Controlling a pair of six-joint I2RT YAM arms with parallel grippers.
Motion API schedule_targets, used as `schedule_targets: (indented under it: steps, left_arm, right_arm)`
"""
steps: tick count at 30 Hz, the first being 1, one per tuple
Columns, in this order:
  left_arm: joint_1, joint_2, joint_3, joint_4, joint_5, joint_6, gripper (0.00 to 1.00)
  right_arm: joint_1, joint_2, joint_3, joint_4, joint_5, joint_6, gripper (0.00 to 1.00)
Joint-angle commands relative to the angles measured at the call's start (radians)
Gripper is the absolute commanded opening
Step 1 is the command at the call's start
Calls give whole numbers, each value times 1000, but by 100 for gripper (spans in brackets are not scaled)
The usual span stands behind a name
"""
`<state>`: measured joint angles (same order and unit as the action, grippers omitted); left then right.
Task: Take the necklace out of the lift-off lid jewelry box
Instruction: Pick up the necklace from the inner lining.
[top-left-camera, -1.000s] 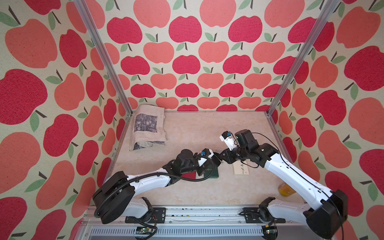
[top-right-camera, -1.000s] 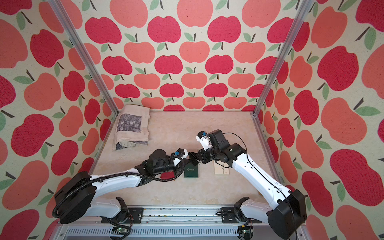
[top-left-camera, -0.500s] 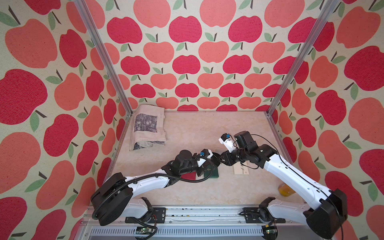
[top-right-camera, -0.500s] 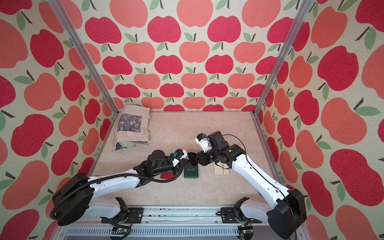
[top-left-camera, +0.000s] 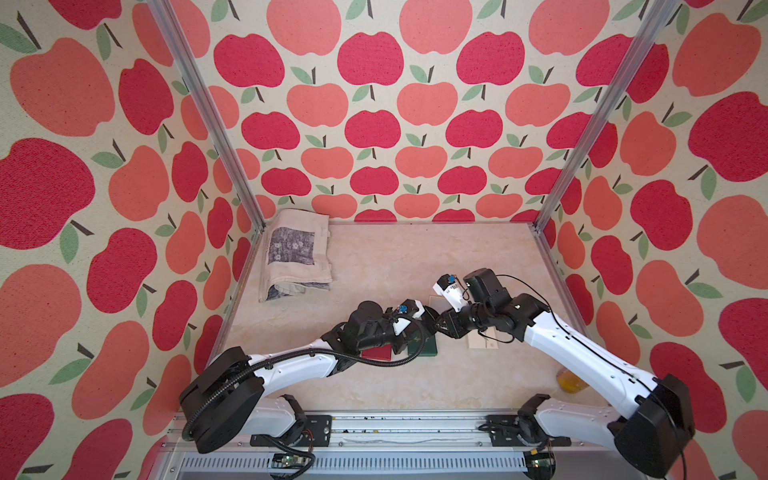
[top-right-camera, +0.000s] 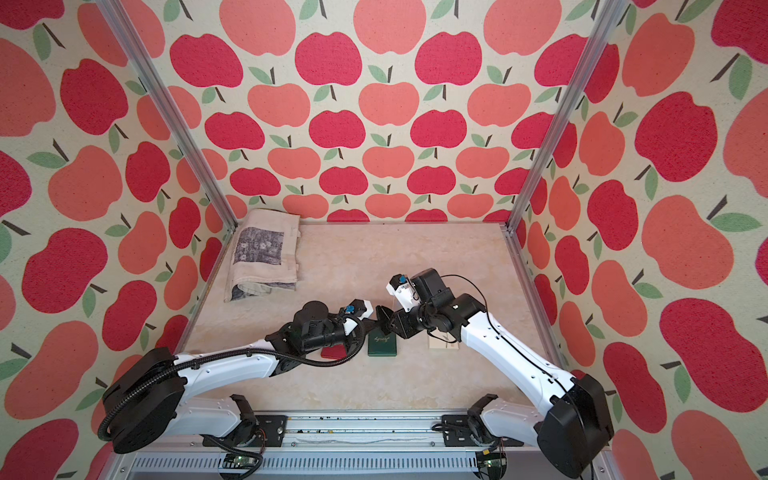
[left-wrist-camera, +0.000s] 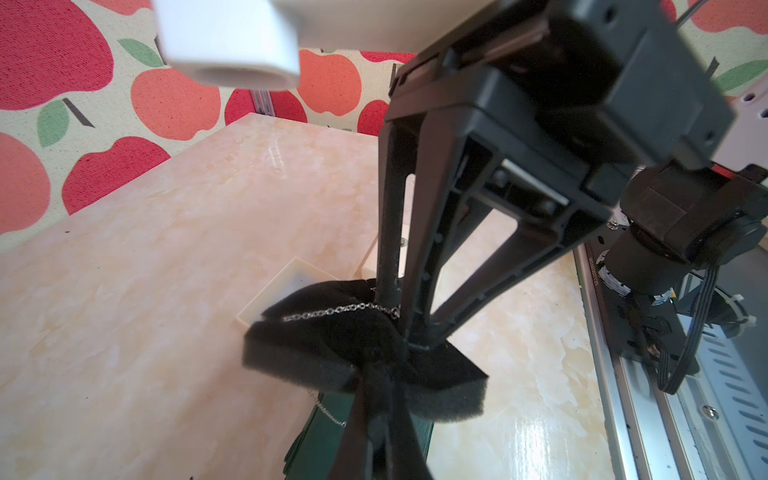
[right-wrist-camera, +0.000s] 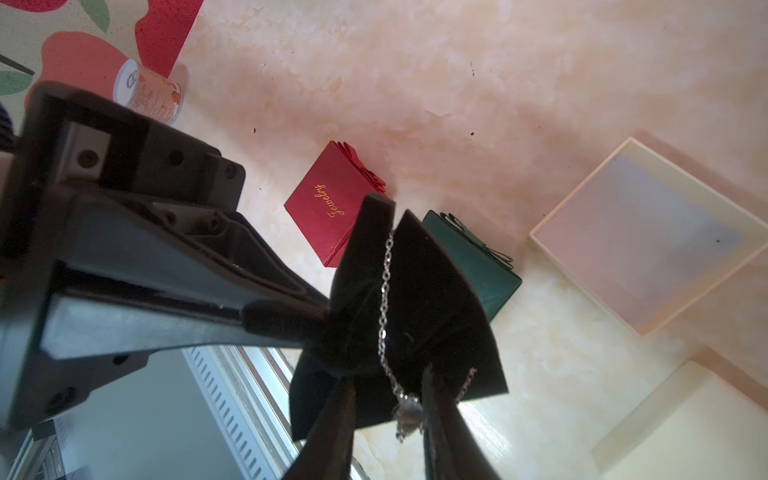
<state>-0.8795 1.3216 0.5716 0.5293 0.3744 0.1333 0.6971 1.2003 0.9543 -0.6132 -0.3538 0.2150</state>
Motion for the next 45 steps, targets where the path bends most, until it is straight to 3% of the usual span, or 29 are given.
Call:
schedule_targets:
  steps: [1, 16, 45]
  left_arm:
    - [-7, -13, -8, 54, 14, 19, 0]
    - [-7, -22, -12, 49, 19, 20, 0]
    - [-14, -67, -18, -11, 58, 25, 0]
  right_arm:
    - [18, 3, -6, 35, -51, 14, 26]
    - [23, 21, 20, 43, -49, 16, 7]
    - [-66, 26, 138, 65, 78, 15, 3]
